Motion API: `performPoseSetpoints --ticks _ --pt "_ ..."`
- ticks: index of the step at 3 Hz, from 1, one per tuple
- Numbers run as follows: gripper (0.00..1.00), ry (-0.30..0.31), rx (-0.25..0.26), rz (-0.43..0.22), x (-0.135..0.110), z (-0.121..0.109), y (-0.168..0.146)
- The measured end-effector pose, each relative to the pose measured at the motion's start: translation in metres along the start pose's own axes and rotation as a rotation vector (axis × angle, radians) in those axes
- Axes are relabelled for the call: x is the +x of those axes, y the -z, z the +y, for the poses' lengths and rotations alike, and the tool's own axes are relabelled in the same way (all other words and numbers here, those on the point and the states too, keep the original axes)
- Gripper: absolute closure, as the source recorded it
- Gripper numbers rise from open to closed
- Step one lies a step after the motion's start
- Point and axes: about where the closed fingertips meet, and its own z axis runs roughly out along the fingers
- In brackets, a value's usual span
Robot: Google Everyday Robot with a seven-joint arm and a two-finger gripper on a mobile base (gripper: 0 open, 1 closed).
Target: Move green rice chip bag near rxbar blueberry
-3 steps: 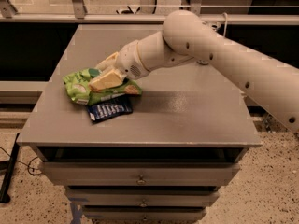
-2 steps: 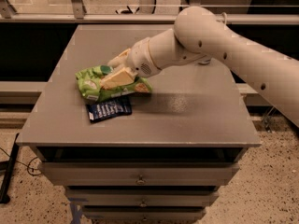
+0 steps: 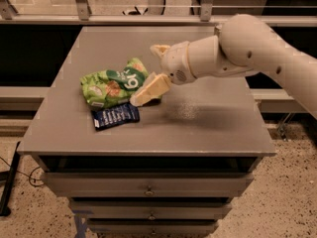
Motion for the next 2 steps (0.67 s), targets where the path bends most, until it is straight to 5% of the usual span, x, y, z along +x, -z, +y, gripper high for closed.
performPoseSetpoints --ticks 2 --pt "0.00 -0.044 0.190 -0.110 0.044 -0.005 0.096"
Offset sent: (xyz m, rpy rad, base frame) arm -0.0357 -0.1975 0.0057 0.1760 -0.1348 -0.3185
